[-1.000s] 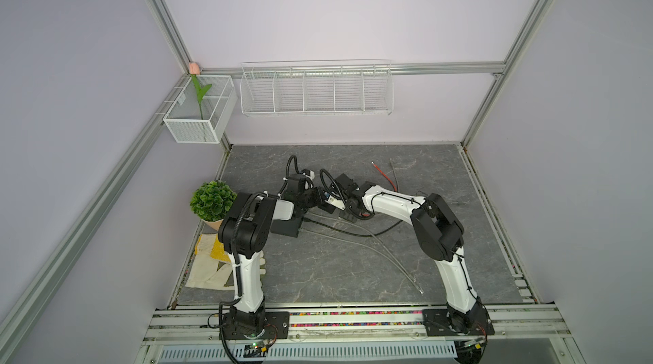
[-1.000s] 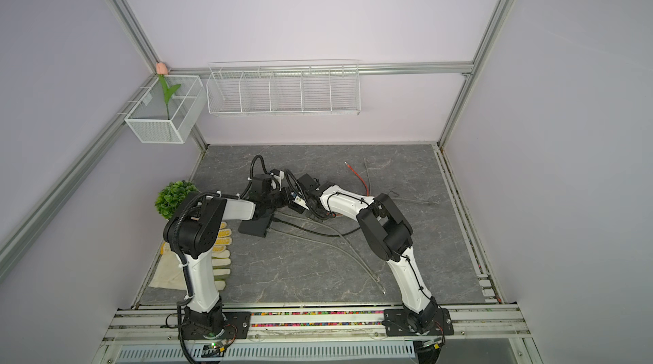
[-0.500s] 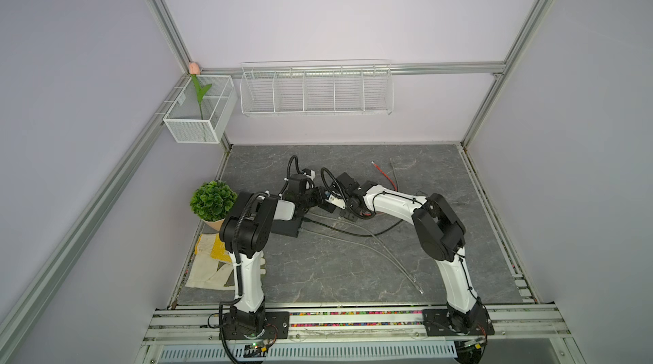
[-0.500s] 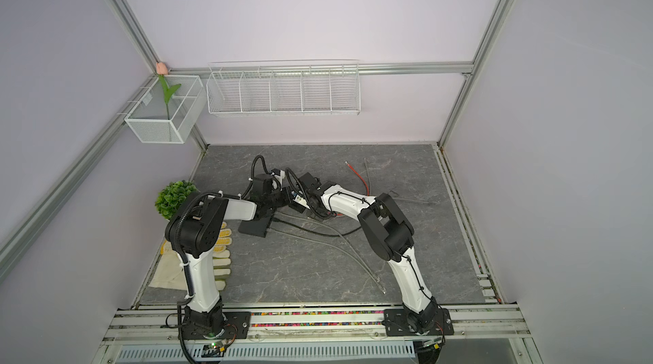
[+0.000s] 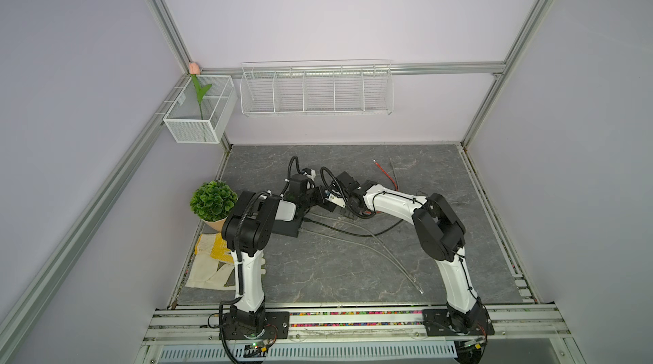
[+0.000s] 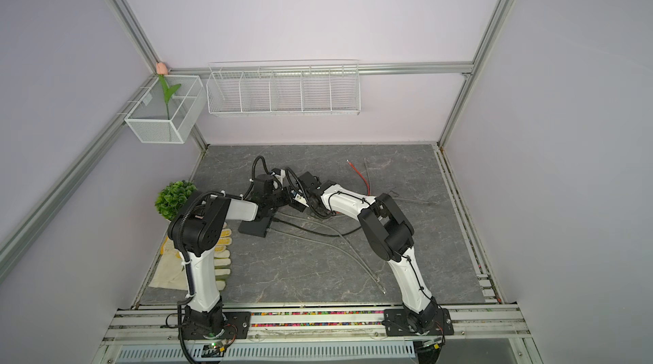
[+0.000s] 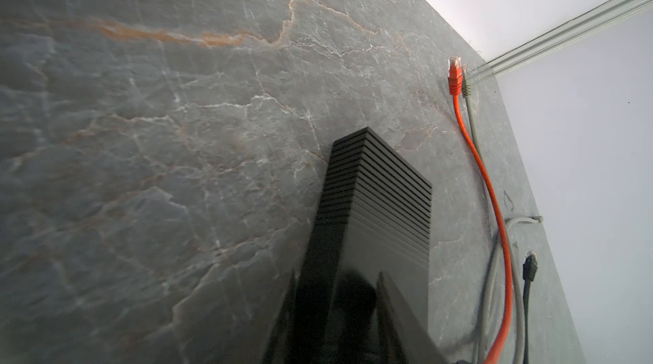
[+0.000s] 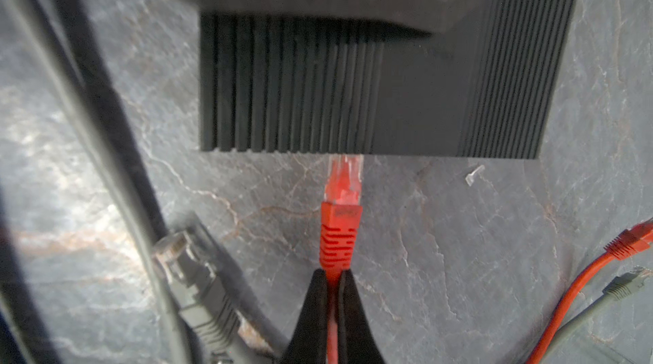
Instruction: Insert the plug into the switch port
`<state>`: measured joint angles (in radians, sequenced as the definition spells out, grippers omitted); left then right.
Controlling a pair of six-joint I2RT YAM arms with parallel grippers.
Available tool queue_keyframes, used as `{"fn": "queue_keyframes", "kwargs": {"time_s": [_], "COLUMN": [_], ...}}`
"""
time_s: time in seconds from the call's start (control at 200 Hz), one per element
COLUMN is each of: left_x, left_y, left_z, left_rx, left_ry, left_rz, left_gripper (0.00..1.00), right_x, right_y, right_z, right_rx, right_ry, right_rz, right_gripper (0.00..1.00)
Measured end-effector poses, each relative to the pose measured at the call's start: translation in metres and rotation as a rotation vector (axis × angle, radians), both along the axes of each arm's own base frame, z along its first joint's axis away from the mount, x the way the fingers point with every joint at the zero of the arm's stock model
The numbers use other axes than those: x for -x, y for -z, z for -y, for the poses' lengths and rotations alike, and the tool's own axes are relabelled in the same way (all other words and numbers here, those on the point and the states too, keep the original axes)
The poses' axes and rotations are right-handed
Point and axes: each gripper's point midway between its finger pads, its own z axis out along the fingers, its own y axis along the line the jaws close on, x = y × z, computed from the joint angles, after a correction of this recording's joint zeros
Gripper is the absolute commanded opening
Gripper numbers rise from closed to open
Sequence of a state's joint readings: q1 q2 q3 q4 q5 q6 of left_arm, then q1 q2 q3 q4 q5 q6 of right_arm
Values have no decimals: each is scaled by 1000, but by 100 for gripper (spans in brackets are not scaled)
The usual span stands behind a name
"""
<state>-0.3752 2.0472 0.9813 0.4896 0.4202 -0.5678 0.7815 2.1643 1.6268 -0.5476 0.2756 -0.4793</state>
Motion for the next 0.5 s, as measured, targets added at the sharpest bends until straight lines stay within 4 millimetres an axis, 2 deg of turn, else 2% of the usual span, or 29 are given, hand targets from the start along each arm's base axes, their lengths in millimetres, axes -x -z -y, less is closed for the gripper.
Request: {"fn": "queue_keyframes", "kwargs": {"time_s": [0.5], "left_x": [0], "left_y": [0], "left_z": [0], "left_rx": [2], "left_ry": [-1], "left_rz": [13], "left_gripper": [38], "right_x": [1], "right_y": [2], "right_z": [-1], "right_rx": [1], "right_ry": [2], "right_rz": [-3], "right_gripper": [7]}}
